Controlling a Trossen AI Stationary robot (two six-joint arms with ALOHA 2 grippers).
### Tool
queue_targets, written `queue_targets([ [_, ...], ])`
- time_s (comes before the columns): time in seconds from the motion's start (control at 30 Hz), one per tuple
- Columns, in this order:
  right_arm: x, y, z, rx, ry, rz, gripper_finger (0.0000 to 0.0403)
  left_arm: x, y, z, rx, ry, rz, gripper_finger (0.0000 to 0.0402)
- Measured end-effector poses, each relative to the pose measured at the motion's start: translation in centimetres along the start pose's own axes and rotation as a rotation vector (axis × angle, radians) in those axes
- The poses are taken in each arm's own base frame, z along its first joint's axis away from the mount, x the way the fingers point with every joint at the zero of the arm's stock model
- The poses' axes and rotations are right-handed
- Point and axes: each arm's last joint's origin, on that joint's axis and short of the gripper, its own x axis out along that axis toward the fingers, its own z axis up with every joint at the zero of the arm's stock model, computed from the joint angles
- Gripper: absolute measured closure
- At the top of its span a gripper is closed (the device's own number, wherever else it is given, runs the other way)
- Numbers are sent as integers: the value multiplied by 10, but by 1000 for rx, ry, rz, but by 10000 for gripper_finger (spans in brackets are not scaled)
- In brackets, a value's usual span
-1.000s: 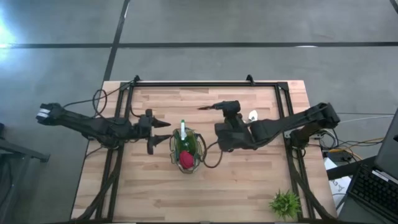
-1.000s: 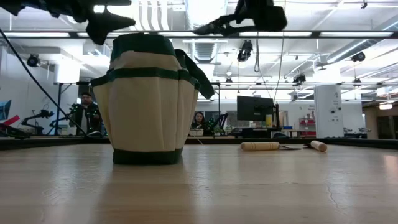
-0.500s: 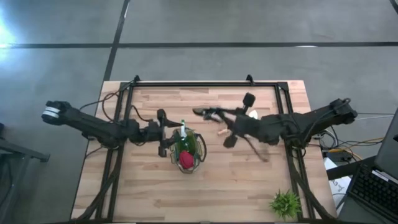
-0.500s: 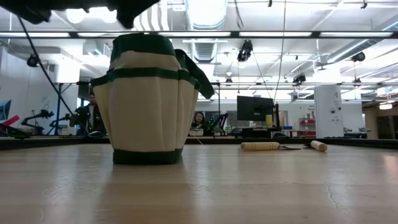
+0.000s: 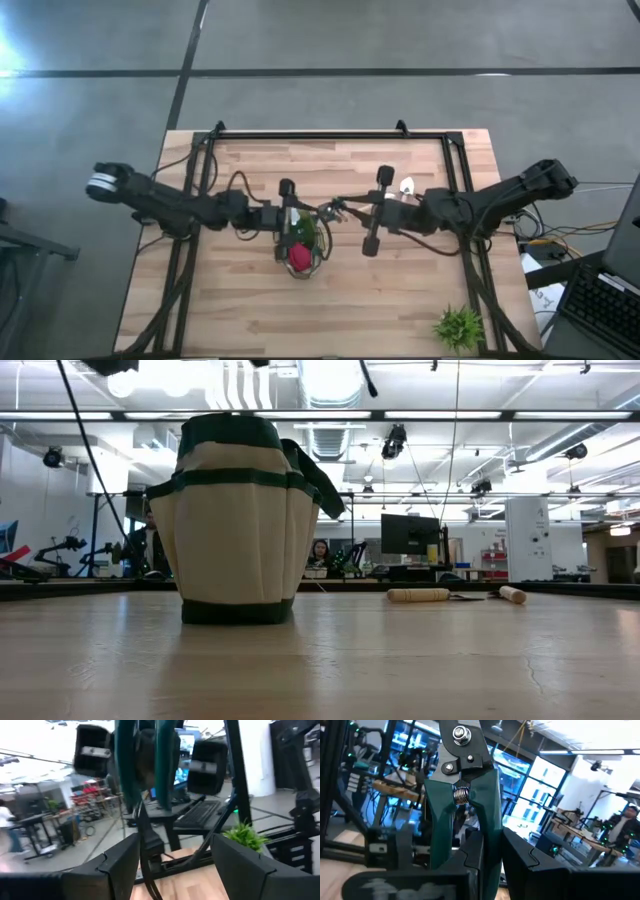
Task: Pick & Place Garden tools in Gardening bag
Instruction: Put the green shear scissors into the gardening bag
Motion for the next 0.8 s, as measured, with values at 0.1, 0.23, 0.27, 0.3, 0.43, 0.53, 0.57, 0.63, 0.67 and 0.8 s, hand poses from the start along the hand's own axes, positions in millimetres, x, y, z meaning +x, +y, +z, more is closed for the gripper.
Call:
queue_targets([
  [0.1, 0, 4, -9, -16, 23, 26, 368, 11, 2, 9, 3, -14, -28, 156],
  [0.23, -2, 3, -13, 10, 16, 25, 368, 15, 5, 14, 9, -30, -30, 156],
  [0.27, -2, 2, -13, 15, 6, 19, 368, 15, 6, 14, 8, -32, -26, 156],
  [0.3, -2, 2, -13, 12, 3, 16, 368, 15, 8, 14, 3, -33, -22, 156],
  [0.43, -1, 4, -13, 6, -4, 50, 368, 15, 15, 14, -40, -51, -19, 156],
  [0.53, 0, 5, -11, 1, -19, 77, 368, 16, 20, 13, -79, -56, -50, 156],
  [0.57, 0, 5, -10, 1, -21, 76, 368, 16, 21, 12, -88, -59, -69, 156],
  [0.63, 1, 4, -11, 1, -17, 64, 368, 16, 23, 12, -111, -76, -111, 156],
  [0.67, 1, 4, -12, -1, -11, 61, 368, 16, 23, 13, -121, -88, -130, 156],
  [0.8, 3, 0, -13, 19, -5, 49, 368, 17, 23, 18, -123, -121, -161, 156],
])
